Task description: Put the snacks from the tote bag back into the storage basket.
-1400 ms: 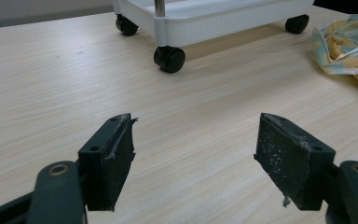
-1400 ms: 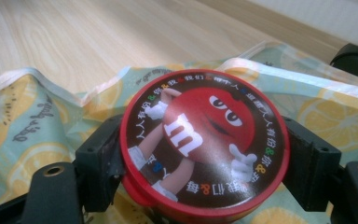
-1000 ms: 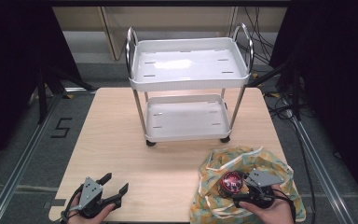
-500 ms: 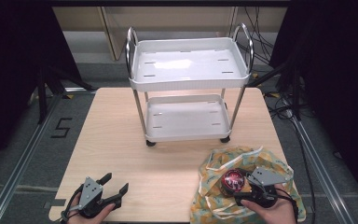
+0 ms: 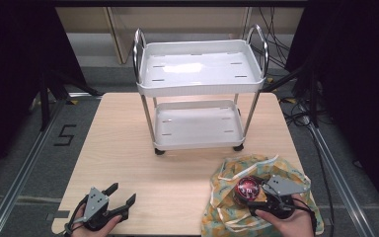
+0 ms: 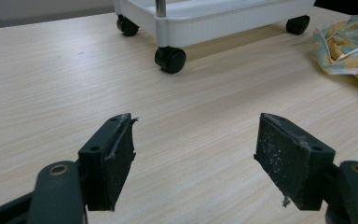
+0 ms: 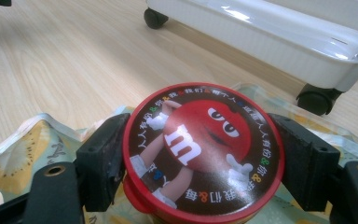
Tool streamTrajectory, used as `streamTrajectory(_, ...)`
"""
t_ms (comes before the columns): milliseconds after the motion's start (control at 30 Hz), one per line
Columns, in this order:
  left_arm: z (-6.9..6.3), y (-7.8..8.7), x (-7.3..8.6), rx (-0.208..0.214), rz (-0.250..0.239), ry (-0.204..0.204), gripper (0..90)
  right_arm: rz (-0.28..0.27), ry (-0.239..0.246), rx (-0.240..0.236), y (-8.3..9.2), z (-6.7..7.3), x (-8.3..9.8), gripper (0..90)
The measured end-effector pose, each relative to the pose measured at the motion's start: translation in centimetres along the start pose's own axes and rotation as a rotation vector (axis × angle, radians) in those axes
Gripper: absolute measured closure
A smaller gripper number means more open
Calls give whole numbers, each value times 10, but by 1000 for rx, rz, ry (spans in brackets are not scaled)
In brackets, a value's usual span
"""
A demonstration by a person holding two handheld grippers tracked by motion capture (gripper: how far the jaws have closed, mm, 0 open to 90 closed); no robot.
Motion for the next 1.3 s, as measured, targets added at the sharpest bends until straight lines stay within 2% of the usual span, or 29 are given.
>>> streamTrajectory(33, 0, 0, 0, 0, 0, 0, 272, -4, 26, 1, -1, -2, -1, 266)
streamTrajectory(67, 0, 0, 0, 1, -5, 1, 272, -5, 28, 2, -1, -2, -1, 266)
streamTrajectory(167, 0, 0, 0, 1, -4, 1, 272, -6, 29, 3, 0, -2, -3, 266)
streamTrajectory(200, 0, 0, 0, 2, -4, 1, 272, 6, 3, 5, 1, 0, -2, 266)
streamTrajectory(233, 0, 0, 0, 2, -4, 1, 272, 6, 3, 5, 1, 0, -2, 266)
streamTrajectory(300, 0, 0, 0, 3, -3, -2, 272, -9, 32, 6, 0, -1, -4, 266)
streamTrajectory(500, 0, 0, 0, 4, -2, -7, 272, -10, 33, 12, 1, 0, -8, 266)
streamTrajectory(533, 0, 0, 0, 5, -1, -7, 272, -9, 19, 11, 1, 2, -8, 266)
streamTrajectory(733, 0, 1, 0, -2, 5, -11, 272, -10, 36, 11, 1, 3, -10, 267)
streamTrajectory(767, 0, 0, 0, 3, 0, -8, 272, -2, 15, 10, 2, 5, -10, 267)
streamTrajectory(833, -1, 1, 0, -1, 1, -4, 272, -14, 41, 14, 2, 3, -12, 266)
streamTrajectory(933, -1, 1, 0, -1, 1, -6, 272, -23, 53, 10, 2, 3, -14, 267)
streamTrajectory(967, -1, 1, 0, 0, 0, -6, 272, -19, 36, 16, 2, 3, -14, 267)
streamTrajectory(1167, 0, 1, 0, 1, 4, -13, 272, -23, 44, 15, 2, 3, -18, 267)
streamTrajectory(1233, 0, 1, 0, 0, 2, -9, 272, -18, 23, 20, 3, 5, -19, 267)
streamTrajectory(1267, -1, 1, -1, -2, 4, -9, 272, -29, 48, 22, 3, 3, -20, 267)
streamTrajectory(1300, -1, 1, 0, 1, 2, -6, 272, -28, 43, 21, 3, 3, -21, 267)
Point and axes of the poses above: each handheld gripper's, and its own axes: y roughly backward along the jaws, x roughly out of its underside, z roughly to its left, the point moved 3 cm from there along -y, roughly forward along the jaws, and after that the axes turned 6 degrees about x, right-handed, at the moved point
